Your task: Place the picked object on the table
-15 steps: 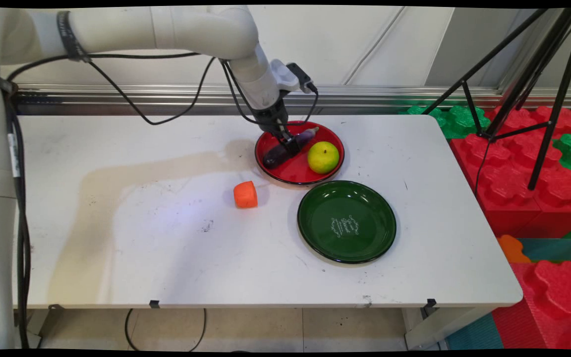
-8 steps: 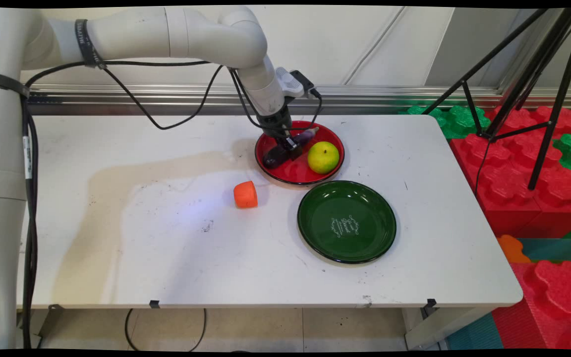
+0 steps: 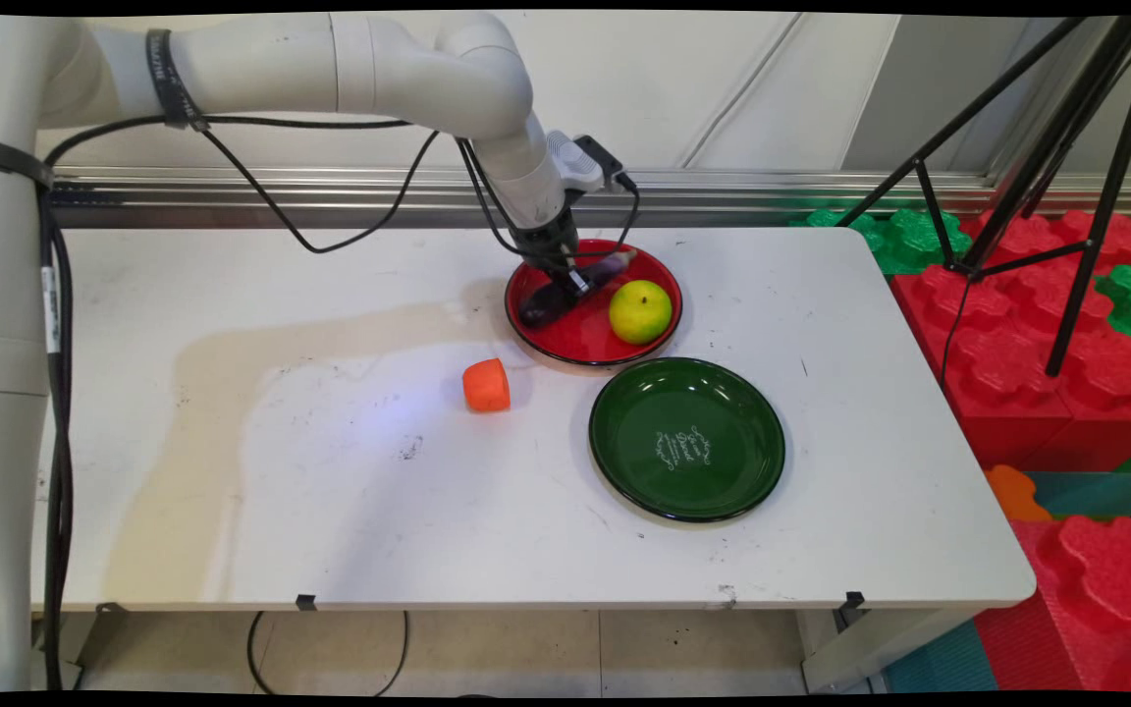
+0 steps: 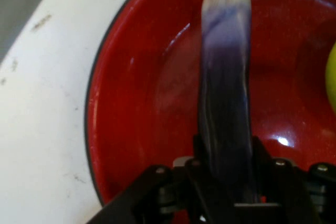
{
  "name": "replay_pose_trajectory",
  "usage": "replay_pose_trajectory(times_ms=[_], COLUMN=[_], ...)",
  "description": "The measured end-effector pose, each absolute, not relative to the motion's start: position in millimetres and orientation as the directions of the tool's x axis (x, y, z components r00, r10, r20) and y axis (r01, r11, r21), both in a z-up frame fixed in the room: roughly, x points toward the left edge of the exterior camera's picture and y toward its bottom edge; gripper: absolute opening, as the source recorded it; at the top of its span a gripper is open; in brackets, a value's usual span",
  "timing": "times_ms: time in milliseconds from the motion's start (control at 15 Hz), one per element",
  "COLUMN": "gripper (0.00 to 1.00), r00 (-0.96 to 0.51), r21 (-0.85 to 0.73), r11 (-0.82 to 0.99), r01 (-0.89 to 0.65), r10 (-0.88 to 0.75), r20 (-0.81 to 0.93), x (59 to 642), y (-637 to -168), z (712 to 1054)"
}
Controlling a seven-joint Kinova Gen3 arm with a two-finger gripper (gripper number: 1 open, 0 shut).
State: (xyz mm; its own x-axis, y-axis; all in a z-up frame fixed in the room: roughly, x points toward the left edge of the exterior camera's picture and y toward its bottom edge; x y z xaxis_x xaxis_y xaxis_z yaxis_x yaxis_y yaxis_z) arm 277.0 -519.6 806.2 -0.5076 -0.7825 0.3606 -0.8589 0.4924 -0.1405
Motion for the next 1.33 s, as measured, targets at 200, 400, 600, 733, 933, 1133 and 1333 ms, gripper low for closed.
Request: replay_pose_trajectory(times_ms=[200,400,600,733,933,1133,1333], gripper=[0.0,0.0,0.0,0.0,0.0,0.0,0.0], r00=[-0.508,-0.521,-0.556,-0.577,-0.623,-0.671,-0.715], r21=[-0.16,-0.184,-0.212,-0.226,-0.251,-0.267,-0.269], r11=[0.486,0.49,0.516,0.534,0.574,0.623,0.675], r01=[-0.859,-0.852,-0.83,-0.815,-0.779,-0.735,-0.687], r10=[-0.777,-0.762,-0.73,-0.71,-0.665,-0.613,-0.563], r20=[0.372,0.385,0.398,0.403,0.413,0.417,0.414], x=[276,273,270,270,270,271,272], y=[-515,-507,-490,-479,-452,-424,-394], z=[817,837,867,883,914,941,961])
